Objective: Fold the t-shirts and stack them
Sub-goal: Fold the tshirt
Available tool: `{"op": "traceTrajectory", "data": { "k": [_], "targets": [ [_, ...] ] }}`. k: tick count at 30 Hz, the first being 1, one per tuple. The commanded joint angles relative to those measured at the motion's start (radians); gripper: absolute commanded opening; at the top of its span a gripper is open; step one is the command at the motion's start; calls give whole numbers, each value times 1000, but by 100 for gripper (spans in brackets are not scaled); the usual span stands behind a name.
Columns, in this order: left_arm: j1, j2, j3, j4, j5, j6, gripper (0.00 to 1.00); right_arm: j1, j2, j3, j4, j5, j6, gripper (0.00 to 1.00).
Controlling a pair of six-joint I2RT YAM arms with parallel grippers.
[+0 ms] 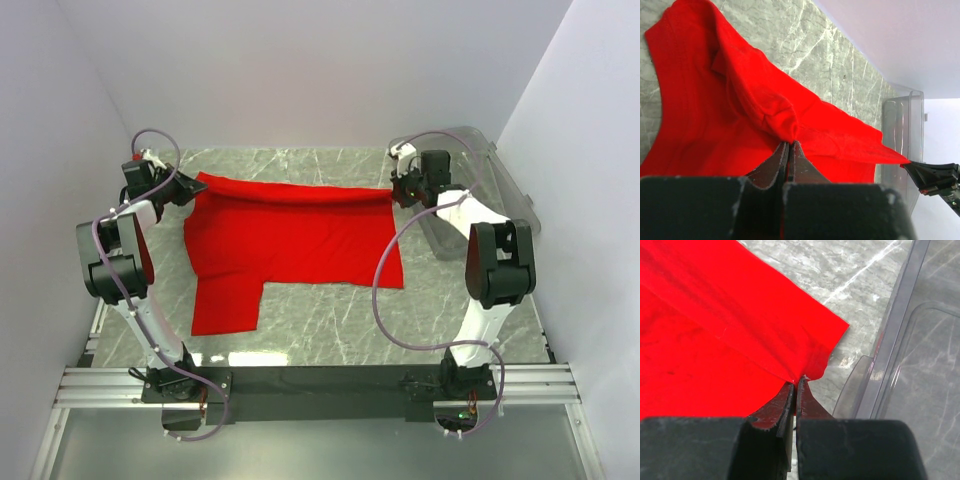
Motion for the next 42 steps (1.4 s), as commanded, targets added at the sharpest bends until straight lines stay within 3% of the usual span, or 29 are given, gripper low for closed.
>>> {"op": "traceTrajectory", "data": {
  "k": [1,15,22,29,42],
  "targets": [
    [6,0,27,-5,-3,34,1,0,29,65,-1,32,-26,0],
    [5,168,299,-74,-22,3,1,21,218,360,25,190,35,0],
    [6,253,431,-34,7,-64,1,41,313,504,51,305,64,0],
    [3,290,446,30,29,-129,1,73,365,521,218,477,58,0],
    [-1,227,353,-8,24,-55,1,76,381,525,164,381,17,0]
  ]
}}
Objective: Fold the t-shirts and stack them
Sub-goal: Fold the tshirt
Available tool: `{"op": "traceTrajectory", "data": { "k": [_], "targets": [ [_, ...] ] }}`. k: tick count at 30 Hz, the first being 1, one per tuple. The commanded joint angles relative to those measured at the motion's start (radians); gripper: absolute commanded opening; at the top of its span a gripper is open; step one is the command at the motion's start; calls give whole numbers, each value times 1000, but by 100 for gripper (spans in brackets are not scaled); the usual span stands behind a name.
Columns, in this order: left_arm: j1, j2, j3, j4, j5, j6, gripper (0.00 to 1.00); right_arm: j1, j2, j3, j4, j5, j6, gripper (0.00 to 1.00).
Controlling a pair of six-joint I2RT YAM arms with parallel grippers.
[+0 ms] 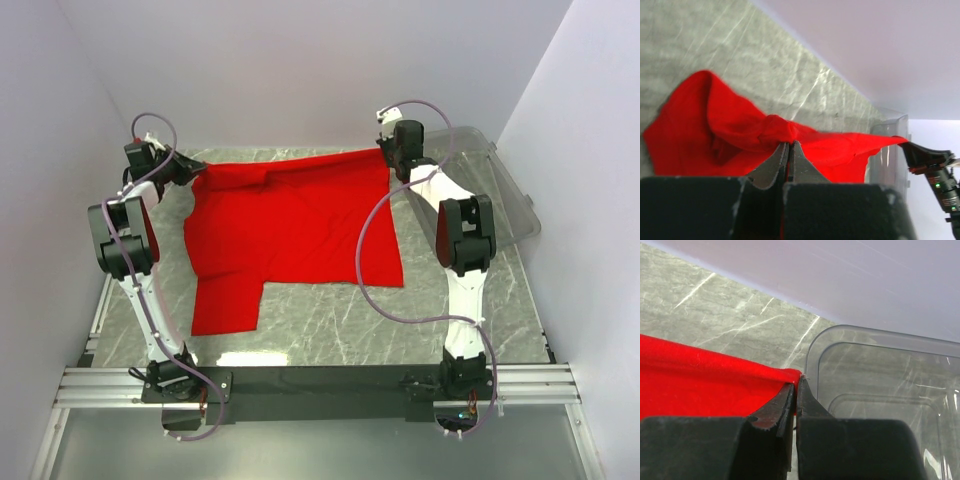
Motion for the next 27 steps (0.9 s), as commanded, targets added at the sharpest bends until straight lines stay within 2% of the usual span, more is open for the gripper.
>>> {"op": "traceTrajectory", "data": {
  "k": [1,6,16,27],
  "targets": [
    [2,-63,-35,18,-3,40,1,-2,-14,9,33,-5,-22,0],
    [2,-52,-24,15,-18,25,1,-2,-7,15,41,8,-18,0],
    [-1,25,97,15,-61,-36,1,-1,44,96,47,108,39,0],
    [-5,106,163,103,-30,-121,1,1,68,112,70,134,54,0]
  ]
}}
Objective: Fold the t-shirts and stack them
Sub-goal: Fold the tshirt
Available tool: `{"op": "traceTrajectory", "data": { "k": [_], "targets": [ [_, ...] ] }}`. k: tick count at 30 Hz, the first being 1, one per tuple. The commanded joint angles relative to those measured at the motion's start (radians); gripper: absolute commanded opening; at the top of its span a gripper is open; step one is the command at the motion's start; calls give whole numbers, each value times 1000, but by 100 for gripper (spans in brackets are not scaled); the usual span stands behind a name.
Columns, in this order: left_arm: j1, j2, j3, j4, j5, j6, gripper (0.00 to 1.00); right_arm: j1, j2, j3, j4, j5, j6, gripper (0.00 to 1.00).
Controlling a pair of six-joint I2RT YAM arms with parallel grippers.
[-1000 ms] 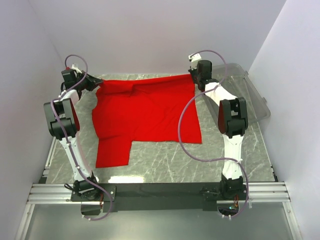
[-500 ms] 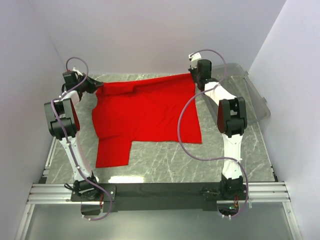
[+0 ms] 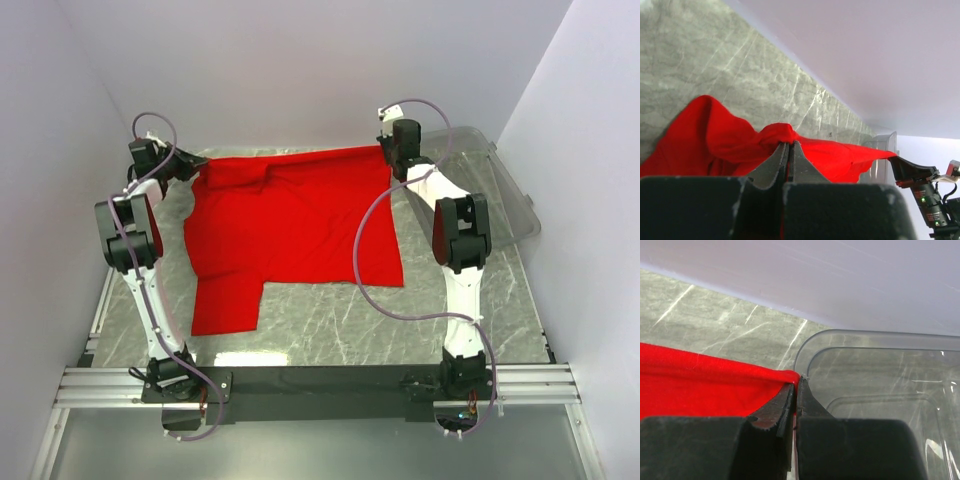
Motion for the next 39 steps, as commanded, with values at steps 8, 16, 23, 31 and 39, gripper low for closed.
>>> {"op": "traceTrajectory", "data": {
  "k": [8,16,23,31,39],
  "targets": [
    [3,-19,39,149,46,-46,1,-6,-7,43,73,36,37,0],
    [3,-131,-74,148,56,37,1,-21,-102,-97,121,-43,46,0],
    [6,-237,-211,157,58,88,1,-28,-171,-172,125,-85,57,0],
    [6,-294,-286,85,47,161,1,-29,-217,-253,111,-119,56,0],
    [8,-344,-367,34,37,223,1,-29,-229,-289,91,-117,50,0]
  ]
}}
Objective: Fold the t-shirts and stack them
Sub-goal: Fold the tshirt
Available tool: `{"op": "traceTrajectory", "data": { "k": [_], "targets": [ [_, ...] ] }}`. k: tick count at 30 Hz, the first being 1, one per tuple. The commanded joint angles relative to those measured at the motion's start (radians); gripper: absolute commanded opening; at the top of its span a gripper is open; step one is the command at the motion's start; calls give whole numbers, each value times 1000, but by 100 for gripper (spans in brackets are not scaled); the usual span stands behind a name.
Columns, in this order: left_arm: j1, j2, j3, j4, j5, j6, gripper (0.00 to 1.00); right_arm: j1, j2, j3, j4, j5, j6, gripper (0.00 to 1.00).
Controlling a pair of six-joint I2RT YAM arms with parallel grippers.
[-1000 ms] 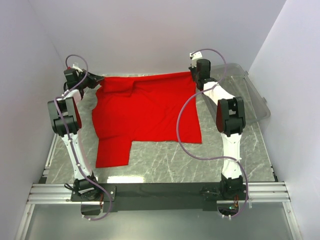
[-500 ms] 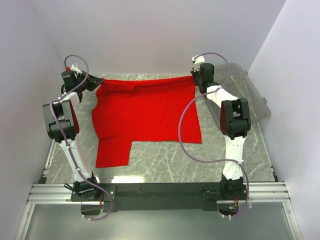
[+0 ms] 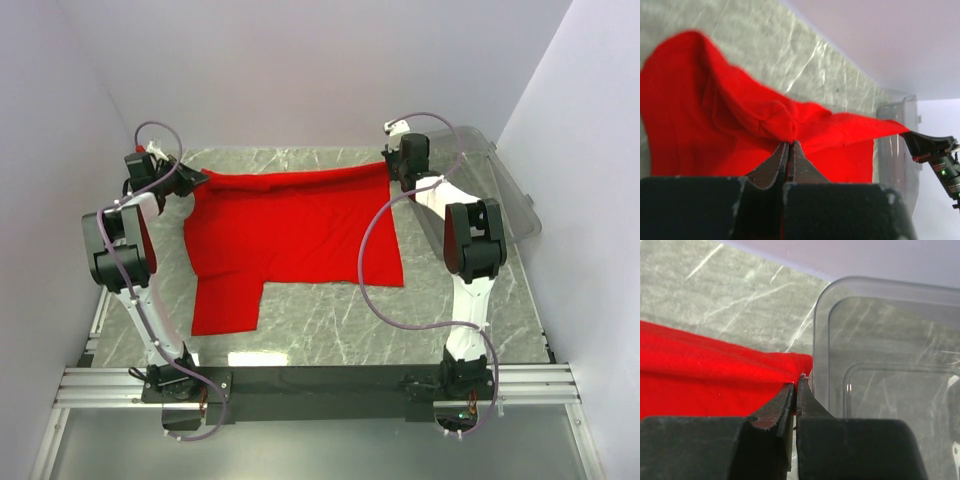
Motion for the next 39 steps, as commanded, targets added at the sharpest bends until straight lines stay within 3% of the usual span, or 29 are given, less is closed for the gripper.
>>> {"op": "traceTrajectory", "data": {
  "k": [1,31,39],
  "targets": [
    [10,-85,-32,-2,-2,57,1,-9,-70,-10,8,-5,1,0],
    [26,-97,-69,-88,-47,125,1,-7,-140,-161,21,-66,-122,0],
    [33,-71,-34,-113,-59,128,1,-2,-120,-120,-111,-137,-149,0]
  ]
}}
